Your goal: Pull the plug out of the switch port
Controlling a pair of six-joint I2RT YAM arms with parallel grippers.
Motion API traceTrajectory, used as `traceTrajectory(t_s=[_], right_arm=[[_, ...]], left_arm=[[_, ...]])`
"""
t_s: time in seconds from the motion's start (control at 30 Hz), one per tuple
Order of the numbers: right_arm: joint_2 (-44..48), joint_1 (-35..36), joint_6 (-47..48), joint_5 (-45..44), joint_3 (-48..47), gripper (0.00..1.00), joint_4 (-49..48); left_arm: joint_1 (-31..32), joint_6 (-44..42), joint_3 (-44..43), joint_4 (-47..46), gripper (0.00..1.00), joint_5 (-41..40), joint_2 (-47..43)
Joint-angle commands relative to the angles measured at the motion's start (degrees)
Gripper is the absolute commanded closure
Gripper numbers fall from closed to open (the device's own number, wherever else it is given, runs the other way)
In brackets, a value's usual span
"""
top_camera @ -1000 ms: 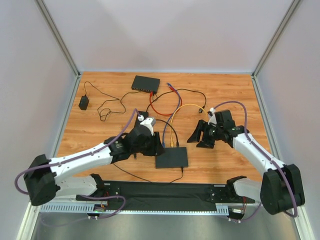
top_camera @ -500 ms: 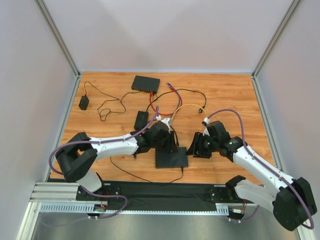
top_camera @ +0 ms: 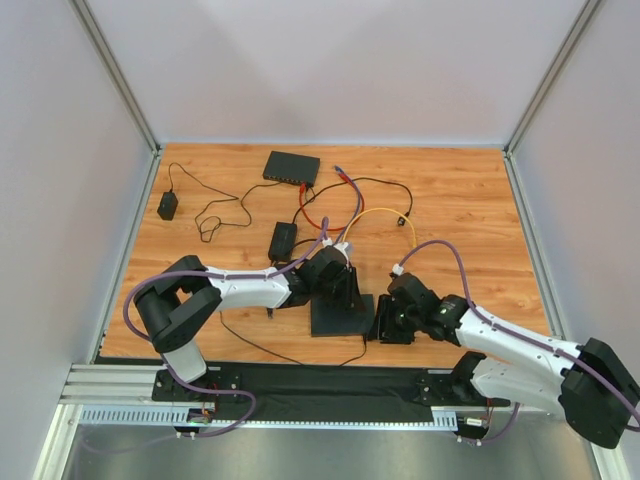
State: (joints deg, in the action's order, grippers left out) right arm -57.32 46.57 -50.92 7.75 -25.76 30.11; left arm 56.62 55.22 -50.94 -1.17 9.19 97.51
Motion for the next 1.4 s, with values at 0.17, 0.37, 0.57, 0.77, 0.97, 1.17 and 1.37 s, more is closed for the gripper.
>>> traceTrajectory(t_s=[0.17, 0.37, 0.57, 0.77, 0.97, 1.17, 1.37], right_arm=[[-1.8, 3.4, -4.9, -6.3, 3.2, 0.60, -10.9], [-3.6, 5.3, -5.9, -7.7, 3.5, 0.60, -13.4], [-4.5, 6.1, -7.4, -10.0, 3.9, 0.71, -14.3], [-3.9, 7.8, -9.1, -11.4, 4.9, 0.83, -13.8], [-4.5, 10.0, -11.3, -12.6, 5.1, 1.00, -13.6], [-4.3, 10.7, -15.8, -10.6, 8.4, 1.00, -17.6], [-6.0, 11.0, -14.0, -12.8, 8.3, 1.00, -12.1]], left_arm=[[0.6, 1.6, 0.1, 4.2, 0.65, -1.1, 2.7], [0.7, 1.1, 1.2, 4.9, 0.65, -2.0, 2.7], [0.7, 1.8, 0.9, 4.8, 0.65, -1.3, 3.8], [0.7, 3.0, 0.8, 5.9, 0.68, -2.3, 4.7], [0.7, 4.3, 0.9, 5.6, 0.68, -2.4, 5.4], [0.7, 5.2, 1.5, 4.5, 0.69, -2.4, 6.1], [0.7, 4.9, 1.5, 4.4, 0.69, -2.2, 6.3]])
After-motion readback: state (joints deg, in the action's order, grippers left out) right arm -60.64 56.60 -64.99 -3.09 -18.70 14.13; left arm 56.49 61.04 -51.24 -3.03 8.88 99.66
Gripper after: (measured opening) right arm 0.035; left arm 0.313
